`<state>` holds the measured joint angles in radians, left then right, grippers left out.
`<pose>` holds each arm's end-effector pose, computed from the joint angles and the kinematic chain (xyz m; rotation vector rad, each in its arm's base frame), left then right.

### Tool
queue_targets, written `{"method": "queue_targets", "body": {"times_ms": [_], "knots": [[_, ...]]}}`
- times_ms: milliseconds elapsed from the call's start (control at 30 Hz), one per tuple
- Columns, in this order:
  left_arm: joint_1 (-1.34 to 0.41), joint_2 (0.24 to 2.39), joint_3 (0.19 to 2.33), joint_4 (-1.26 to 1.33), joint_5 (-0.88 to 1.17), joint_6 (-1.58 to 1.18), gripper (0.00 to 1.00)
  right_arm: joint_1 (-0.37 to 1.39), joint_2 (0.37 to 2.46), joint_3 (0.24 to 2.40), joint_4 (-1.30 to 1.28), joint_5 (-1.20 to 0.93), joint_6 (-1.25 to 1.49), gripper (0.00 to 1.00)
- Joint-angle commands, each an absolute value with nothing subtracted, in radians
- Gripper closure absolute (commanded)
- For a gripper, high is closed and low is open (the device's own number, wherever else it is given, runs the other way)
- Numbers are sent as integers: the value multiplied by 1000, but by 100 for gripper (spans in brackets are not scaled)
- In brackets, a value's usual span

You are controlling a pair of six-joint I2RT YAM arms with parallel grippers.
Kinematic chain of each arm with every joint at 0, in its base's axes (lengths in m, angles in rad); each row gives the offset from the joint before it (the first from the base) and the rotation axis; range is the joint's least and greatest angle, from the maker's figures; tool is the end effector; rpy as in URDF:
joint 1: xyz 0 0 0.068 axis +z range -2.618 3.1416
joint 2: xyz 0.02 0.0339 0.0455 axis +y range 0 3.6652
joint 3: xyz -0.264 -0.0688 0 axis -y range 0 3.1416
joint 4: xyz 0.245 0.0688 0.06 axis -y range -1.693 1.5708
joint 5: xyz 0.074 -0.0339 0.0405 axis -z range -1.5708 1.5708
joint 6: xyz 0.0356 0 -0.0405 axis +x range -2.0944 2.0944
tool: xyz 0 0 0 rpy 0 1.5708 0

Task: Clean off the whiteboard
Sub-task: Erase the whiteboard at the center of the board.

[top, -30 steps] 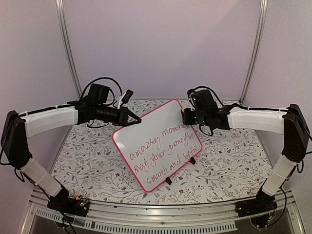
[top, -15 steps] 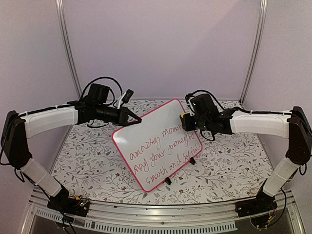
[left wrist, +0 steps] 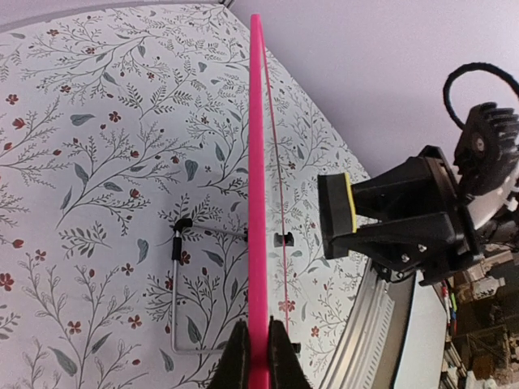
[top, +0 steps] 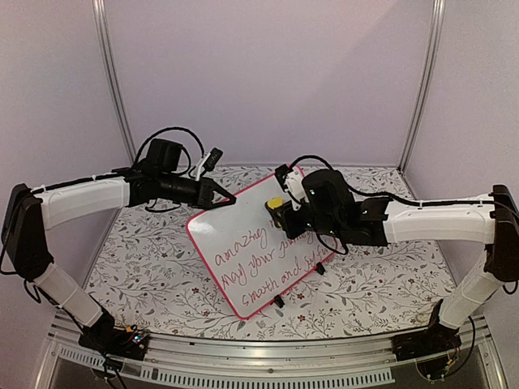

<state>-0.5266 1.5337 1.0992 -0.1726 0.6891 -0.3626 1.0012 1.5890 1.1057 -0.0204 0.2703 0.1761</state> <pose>0.2835 -0.1910 0.2707 0.6061 2.2112 -1.2369 0.2046 0.3018 0.2645 -0.6803 1.9708 0.4466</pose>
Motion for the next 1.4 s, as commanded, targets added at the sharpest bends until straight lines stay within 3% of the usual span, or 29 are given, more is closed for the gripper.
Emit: {"method": "queue_targets", "body": {"times_ms": [0, 1367], "knots": [[-540, 1540, 1093, -167, 687, -304, 100, 1039, 1568, 1101, 54, 252, 131, 76], [-552, 1485, 1083, -167, 591, -302, 100, 1084, 1627, 1309, -135, 214, 327, 77]]}}
